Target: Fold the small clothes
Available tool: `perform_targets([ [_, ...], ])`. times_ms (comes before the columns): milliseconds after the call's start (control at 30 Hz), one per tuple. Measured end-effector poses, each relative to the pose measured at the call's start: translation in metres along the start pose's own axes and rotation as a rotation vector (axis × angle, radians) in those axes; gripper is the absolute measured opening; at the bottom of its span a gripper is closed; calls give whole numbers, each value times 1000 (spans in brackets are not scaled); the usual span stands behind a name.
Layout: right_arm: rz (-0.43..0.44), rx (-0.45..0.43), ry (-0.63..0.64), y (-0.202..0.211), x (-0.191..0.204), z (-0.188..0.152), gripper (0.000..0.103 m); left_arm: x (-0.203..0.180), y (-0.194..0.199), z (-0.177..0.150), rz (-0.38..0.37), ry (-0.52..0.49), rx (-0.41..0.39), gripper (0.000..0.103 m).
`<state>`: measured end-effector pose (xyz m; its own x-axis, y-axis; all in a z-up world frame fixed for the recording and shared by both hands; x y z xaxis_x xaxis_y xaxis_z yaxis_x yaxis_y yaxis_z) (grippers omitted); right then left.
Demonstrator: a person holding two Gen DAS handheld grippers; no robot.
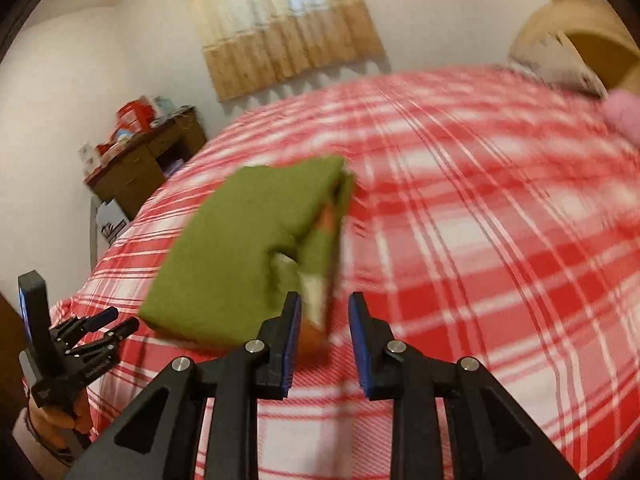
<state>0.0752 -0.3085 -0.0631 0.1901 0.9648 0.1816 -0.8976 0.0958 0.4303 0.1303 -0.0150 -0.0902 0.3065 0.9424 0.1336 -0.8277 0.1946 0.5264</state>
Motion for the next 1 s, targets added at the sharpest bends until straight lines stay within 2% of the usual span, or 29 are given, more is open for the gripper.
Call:
perform_targets([
  [100, 26, -3, 91, -28, 29, 11, 25, 14, 1, 6, 40, 14, -8, 52],
  [200, 38, 16, 98, -58, 44, 12, 25, 21, -1, 14, 56, 24, -13, 52],
  [300, 34, 76, 118, -79, 47, 4, 25, 19, -6, 24, 41, 37, -25, 52],
  [400, 2, 137, 108, -101, 33, -14, 22, 6, -14, 35, 18, 39, -36, 52],
  [500, 13, 114, 87, -106, 29, -17, 21, -6, -22, 39, -1, 44, -27, 52],
  [633, 41, 91, 42, -111, 24, -17, 20, -24, -44, 27, -46, 54, 51, 52],
  [700, 54, 91, 4, -110, 19, -16, 15, -28, -50, 19, -38, 48, 76, 52],
  [867, 97, 114, -111, -95, 9, -18, 13, -12, -49, 9, -40, 73, 101, 53],
  [933, 89, 106, -89, -85, 12, -11, 14, -2, -47, 12, -28, 96, 111, 52],
  [1000, 65, 64, -28, -76, 15, 6, 16, 4, -47, 22, -57, 157, 103, 52],
])
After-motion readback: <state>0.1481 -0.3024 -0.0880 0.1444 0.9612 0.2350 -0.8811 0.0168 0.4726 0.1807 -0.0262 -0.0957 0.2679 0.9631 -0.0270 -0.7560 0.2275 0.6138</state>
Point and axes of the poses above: each gripper's, at about its wrist camera, not at the fingertips, and y roughly against the way its jaws point, x to its left, z to its top, the point moved 7 cm from there along -y, roughly the way its jaws point, and after that the axes turned 12 degrees about -x, right-handed, at the moved point
